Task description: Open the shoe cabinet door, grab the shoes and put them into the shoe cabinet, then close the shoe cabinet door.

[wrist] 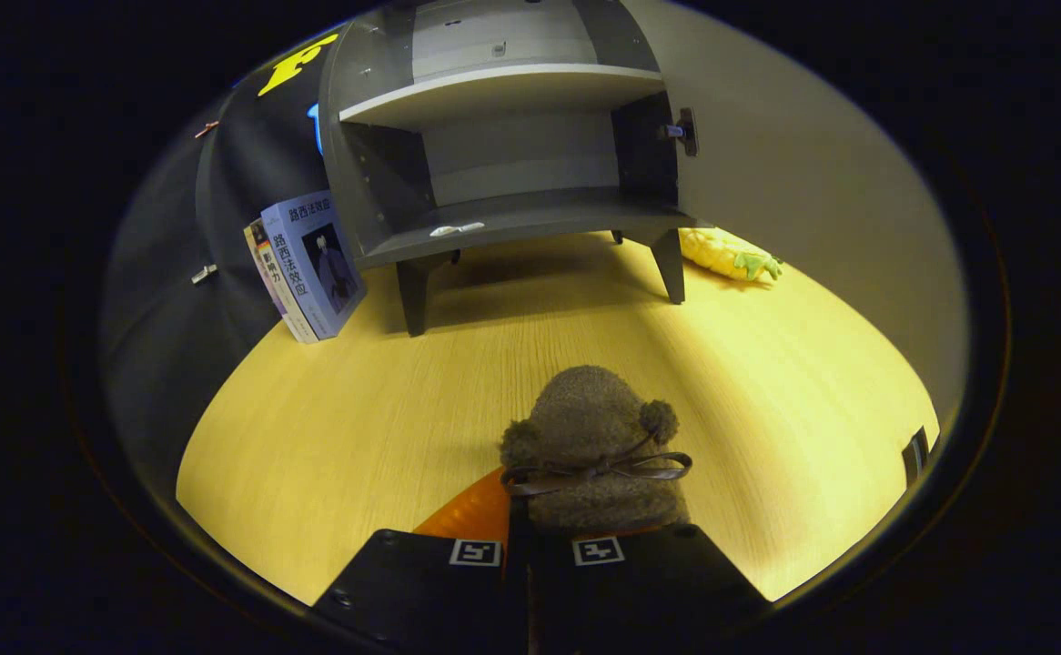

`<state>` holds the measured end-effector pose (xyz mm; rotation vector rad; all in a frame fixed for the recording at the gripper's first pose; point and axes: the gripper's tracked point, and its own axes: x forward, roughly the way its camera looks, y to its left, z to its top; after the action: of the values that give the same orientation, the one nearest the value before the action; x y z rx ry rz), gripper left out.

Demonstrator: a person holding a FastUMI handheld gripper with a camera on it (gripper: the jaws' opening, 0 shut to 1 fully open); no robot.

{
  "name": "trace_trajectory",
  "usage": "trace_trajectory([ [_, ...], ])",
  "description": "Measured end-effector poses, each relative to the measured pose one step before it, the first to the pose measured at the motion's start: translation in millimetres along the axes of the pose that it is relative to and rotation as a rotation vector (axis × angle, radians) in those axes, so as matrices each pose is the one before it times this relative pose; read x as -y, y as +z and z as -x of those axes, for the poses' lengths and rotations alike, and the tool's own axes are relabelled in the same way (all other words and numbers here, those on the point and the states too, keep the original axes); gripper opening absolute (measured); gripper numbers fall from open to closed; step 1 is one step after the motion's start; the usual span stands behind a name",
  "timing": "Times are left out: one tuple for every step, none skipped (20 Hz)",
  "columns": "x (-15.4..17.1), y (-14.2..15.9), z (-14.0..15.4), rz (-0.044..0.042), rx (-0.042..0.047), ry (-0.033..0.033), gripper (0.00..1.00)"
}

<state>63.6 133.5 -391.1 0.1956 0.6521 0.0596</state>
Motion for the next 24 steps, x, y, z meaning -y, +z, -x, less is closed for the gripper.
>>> trace_trajectory([
  [-2.58, 12.23, 8.35, 0.00139, 0.01244, 0.01354, 0.14],
  [-2.36, 14.65, 9.57, 0.00877, 0.01641, 0.00998, 0.14],
  [-1.64, 14.93, 8.33, 0.00734, 0.01593, 0.00786, 0.14],
  [-0.72, 15.01, 9.01, 0.00657, 0.00547, 0.00327, 0.14],
  [-0.65, 12.30, 9.05, 0.00004, -0.00194, 0.00260, 0.14],
  [-1.95, 14.68, 9.50, -0.00416, -0.00470, 0.00467, 0.14],
  [-1.40, 13.05, 8.09, 0.00064, 0.00160, 0.00377, 0.14],
  [-2.44, 15.26, 8.75, 0.00008, 0.00474, 0.00959, 0.14],
  [-3.47, 16.84, 9.07, -0.00047, 0.00076, 0.00957, 0.14],
  [-2.63, 12.18, 5.66, -0.00125, -0.00493, 0.00433, 0.14],
  [-2.40, 12.93, 6.90, -0.00704, -0.00650, 0.00564, 0.14],
  [-3.39, 16.73, 8.46, -0.01007, -0.00114, 0.00447, 0.14],
  [-3.72, 15.71, 5.04, -0.00046, -0.00245, 0.00392, 0.14],
  [-3.39, 16.69, 5.56, 0.00373, 0.00199, 0.00291, 0.14],
  [-3.78, 19.76, 4.27, 0.00238, 0.01708, 0.00603, 0.14],
  [-3.04, 21.25, 4.24, 0.00369, 0.01690, 0.00519, 0.14],
  [-2.64, 19.39, 2.16, -0.00003, 0.01643, 0.00484, 0.14],
  [-1.83, 16.70, -0.81, 0.00126, -0.00068, 0.00549, 0.14],
  [-2.71, 15.54, -2.90, -0.00479, 0.00261, 0.00460, 0.14],
  [-1.06, 15.22, -5.22, -0.00109, -0.00651, 0.00425, 0.14],
  [-0.71, 15.27, -6.94, 0.00161, -0.00961, 0.00229, 0.14],
  [-2.79, 14.20, -6.38, -0.00165, 0.00854, 0.00439, 0.14],
  [-2.24, 15.81, -8.79, -0.00026, 0.00450, 0.00714, 0.14],
  [-2.80, 14.22, -8.44, -0.00235, 0.00545, 0.00989, 0.14],
])
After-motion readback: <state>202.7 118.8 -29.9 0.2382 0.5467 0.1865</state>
